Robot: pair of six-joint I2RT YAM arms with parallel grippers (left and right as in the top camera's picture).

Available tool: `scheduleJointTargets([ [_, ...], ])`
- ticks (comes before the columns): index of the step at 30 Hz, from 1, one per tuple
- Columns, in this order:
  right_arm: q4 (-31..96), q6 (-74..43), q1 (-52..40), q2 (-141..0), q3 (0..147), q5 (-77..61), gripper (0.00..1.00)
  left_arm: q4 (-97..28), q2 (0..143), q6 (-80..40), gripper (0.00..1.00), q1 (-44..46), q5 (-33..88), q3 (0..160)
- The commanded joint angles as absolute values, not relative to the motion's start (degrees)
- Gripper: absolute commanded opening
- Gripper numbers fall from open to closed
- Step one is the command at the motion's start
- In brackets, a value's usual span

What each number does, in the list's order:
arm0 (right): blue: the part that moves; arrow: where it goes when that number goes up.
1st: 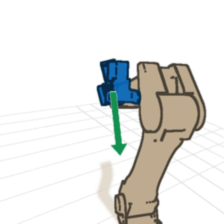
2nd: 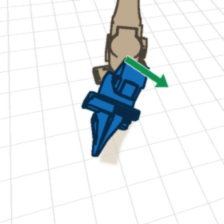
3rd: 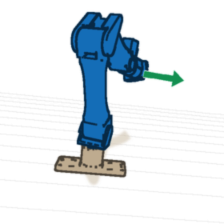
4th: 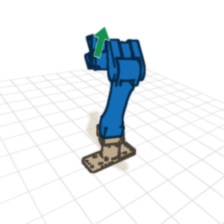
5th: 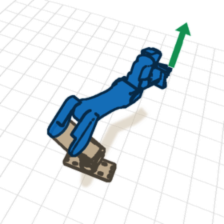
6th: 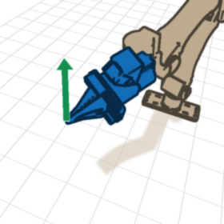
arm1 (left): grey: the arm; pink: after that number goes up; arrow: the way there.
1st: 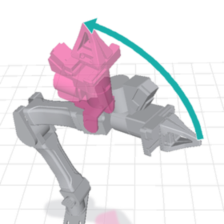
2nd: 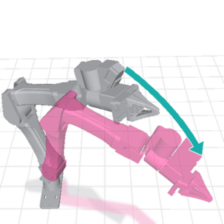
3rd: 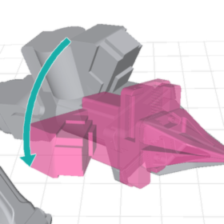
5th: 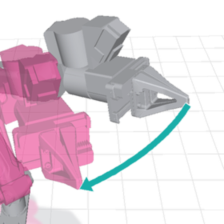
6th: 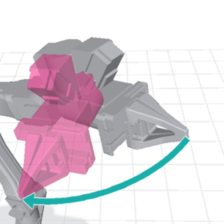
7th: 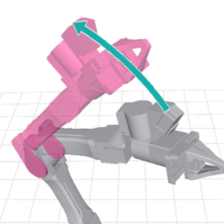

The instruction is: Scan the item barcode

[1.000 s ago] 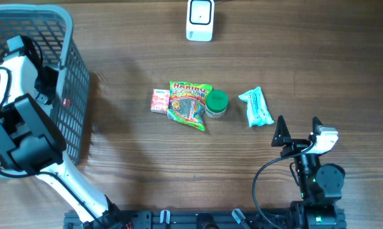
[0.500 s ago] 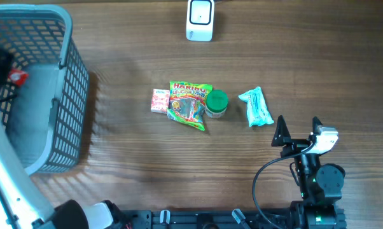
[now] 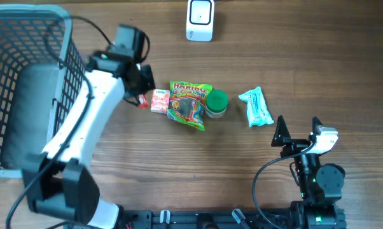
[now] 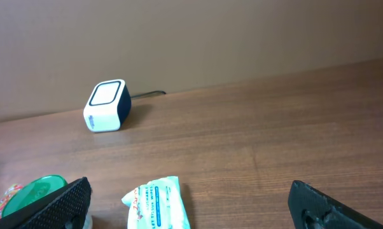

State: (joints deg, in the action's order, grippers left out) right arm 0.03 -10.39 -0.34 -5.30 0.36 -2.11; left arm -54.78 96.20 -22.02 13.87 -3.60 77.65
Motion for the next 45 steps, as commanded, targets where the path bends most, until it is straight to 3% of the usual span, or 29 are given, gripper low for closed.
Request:
scheduleJointTargets([
  [1, -0.08, -10.66, -0.47, -5.17, 0.30, -2.63, 1.00, -46.28, 96.47, -24.29, 0.04, 13.58, -4.45, 67.05],
  [5, -0.08, -10.66, -0.47, -5.17, 0.30, -2.63, 1.00, -31.77, 96.51, -24.34, 0.04, 13.50, -4.86, 55.99],
  [9, -0.08, -10.66, -0.47, -5.17, 0.30, -2.66, 1.00, -27.77, 96.55, -24.51, 0.04, 13.50, -6.37, 51.96],
  [11, -0.08, -10.63, -0.47, -5.17, 0.30, -2.63, 1.00, -27.86, 95.96, -24.45, 0.51, 13.50, -7.42, 52.62],
  [12, -0.10, -10.66, -0.47, -5.17, 0.30, -2.63, 1.00, -29.28, 94.65, -24.34, 0.93, 13.50, -8.23, 54.83],
  [13, -0.10, -10.66, -0.47, -5.17, 0.30, -2.63, 1.00, -30.74, 93.14, -24.25, 1.00, 13.50, -9.52, 57.28],
  [19, -0.10, -10.63, -0.47, -5.17, 0.30, -2.63, 1.00, -33.28, 80.14, -18.48, 1.00, 13.50, -21.89, 80.75],
  [25, -0.08, -10.66, -0.47, -5.17, 0.30, -2.63, 1.00, -26.94, 71.05, 0.49, 1.00, 13.50, -28.86, 95.46],
  [29, -0.08, -10.66, -0.47, -5.17, 0.30, -2.63, 1.00, -27.64, 63.99, 8.40, 1.00, 13.50, -31.59, 96.01],
  [33, -0.08, -10.63, -0.47, -5.17, 0.30, -2.63, 1.00, -30.30, 56.27, 4.54, 1.00, 13.50, -29.85, 95.46],
  [37, -0.10, -10.66, -0.47, -5.17, 0.30, -2.63, 1.00, -31.05, 49.52, 3.81, 1.00, 13.50, -20.51, 92.71],
  [45, -0.10, -10.66, -0.47, -5.17, 0.30, -2.63, 1.00, -24.56, 31.44, 3.81, 1.00, 13.50, -17.08, 83.46],
])
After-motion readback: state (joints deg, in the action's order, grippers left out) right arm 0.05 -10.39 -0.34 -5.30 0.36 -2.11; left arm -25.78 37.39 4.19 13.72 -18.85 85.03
